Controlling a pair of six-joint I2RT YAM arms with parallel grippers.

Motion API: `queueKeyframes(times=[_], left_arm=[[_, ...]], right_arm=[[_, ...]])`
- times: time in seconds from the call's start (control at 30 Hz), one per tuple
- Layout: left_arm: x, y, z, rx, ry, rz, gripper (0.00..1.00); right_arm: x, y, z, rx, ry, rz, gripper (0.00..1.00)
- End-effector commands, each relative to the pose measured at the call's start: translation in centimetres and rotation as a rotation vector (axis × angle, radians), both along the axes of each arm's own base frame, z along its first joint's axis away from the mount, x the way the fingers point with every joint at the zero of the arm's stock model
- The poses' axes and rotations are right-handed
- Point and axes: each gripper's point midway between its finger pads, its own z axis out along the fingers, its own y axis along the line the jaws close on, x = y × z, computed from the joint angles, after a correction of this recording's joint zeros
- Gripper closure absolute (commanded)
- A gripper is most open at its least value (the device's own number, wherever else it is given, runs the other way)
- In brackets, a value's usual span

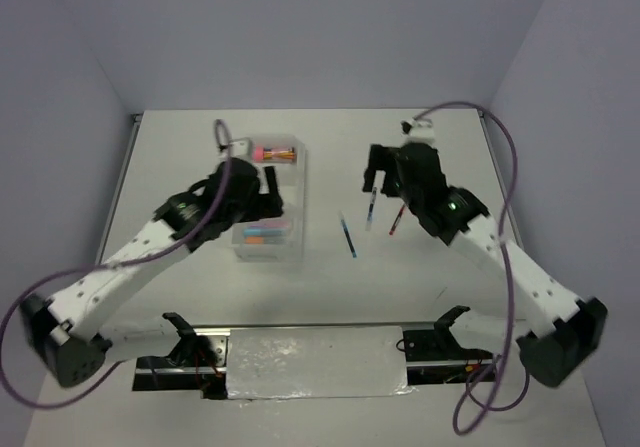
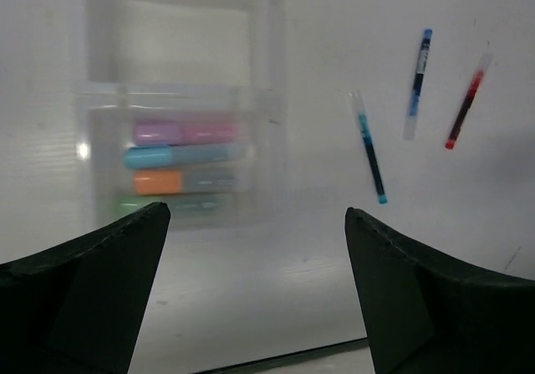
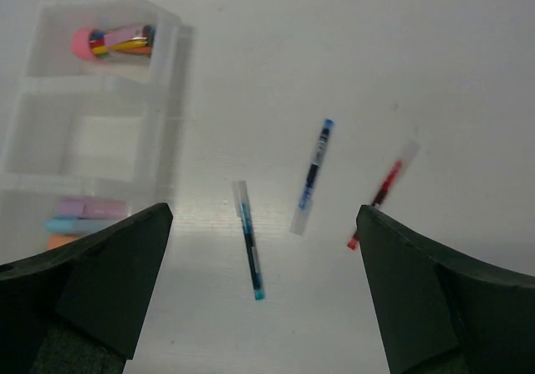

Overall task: Sort the stationery into containers
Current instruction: Pick up the pen from the center of the board.

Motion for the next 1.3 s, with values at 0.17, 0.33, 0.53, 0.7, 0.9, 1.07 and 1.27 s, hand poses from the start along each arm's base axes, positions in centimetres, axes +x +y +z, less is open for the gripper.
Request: queueKeyframes(times=[0.17,0.33,0.53,0.7,0.9,1.07,1.27], left_arm=[[5.0,-18.1,-8.7,0.109,0.123,0.043,0.02],[6.2,-22.1,-15.1,0.206,0.254,0.027,0.18],[6.7,-21.5,-20.1,0.197,0.293,0.085,0.22],[6.9,-21.1,-22.4,0.230,0.342,0.078,0.35],[5.4,-20.9,-24.2,0.226,0.391,0.055,0.57],[4.7,-20.1,-22.4,0.185,0.375,0.045,1.00],[8.4,-21.0,-12.3,0.026,0.196,0.033,1.00]], right_arm=[[-9.6,-9.5,-0.9,0.100,-0.035,-0.266,0.00],[-11.3,-10.6,-0.5,0.076,-0.039,-0.242,0.00],[-10.3,-9.0,-2.7,0.026,0.009,-0.164,0.00],[-9.3,-7.7,-3.7,0.022,0.030,-0.123,0.00],[-8.7,-7.1,-3.9,0.017,0.032,-0.108,0.00],[-8.4,-6.5,-3.2,0.041,0.011,-0.085,0.00],[-7.6,-5.1,-4.0,0.051,0.032,-0.047,0.00]])
